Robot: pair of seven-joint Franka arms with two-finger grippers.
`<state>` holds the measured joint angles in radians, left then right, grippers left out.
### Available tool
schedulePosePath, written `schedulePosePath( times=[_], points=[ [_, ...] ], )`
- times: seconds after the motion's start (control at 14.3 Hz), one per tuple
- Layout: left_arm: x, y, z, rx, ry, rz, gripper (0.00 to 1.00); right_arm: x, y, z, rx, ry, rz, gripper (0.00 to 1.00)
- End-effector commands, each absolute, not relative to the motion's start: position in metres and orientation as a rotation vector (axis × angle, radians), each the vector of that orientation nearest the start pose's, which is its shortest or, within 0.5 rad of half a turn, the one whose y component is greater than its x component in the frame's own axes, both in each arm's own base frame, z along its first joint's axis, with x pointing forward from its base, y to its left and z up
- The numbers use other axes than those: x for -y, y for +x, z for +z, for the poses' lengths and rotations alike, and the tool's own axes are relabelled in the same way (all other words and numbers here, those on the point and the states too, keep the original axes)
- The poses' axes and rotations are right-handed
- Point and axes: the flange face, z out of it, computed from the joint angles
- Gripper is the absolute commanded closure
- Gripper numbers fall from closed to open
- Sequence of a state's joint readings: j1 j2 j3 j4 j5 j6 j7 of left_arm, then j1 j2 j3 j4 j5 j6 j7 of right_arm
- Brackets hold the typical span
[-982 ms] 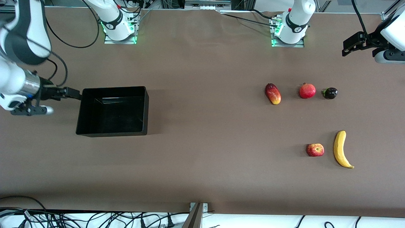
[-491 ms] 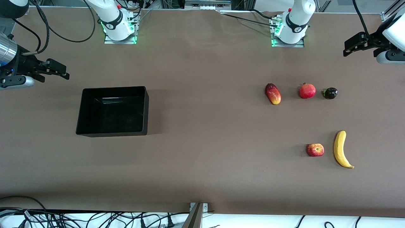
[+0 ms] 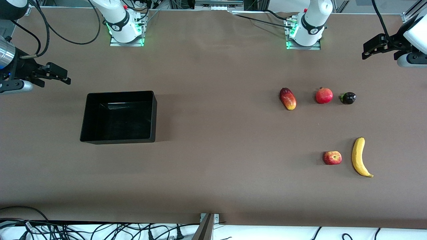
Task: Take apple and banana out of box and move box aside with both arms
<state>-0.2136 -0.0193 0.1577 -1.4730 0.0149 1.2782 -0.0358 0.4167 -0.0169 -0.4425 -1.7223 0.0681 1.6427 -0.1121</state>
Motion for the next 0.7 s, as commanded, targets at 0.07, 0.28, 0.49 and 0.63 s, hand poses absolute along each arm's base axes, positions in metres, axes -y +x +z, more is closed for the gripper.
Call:
schedulePosePath(
  times=[0.07,0.28,0.49,0.63],
  points=[
    [0.0256,0.5088,0.6548,-0.018,-3.133,0.291,0.00,0.0146,0.5547,0.5740,0.135,-3.082,0.081,0.00],
    [0.0256,0.5088,0.6548,-0.018,-3.133,0.291,0.00,0.0186,0.5527,0.5748,0.142,-3.093,0.095,0.00],
    [0.0256,0.5088,0.6542,-0.018,-3.133,0.293,0.00,0.0124,0.5520,0.5771,0.168,-3.125,0.095,0.00],
    [0.0256,0.5088,0.6541,-0.018,-3.133,0.293,0.00,0.0145,0.5520,0.5778,0.166,-3.129,0.093,0.00]
  ],
)
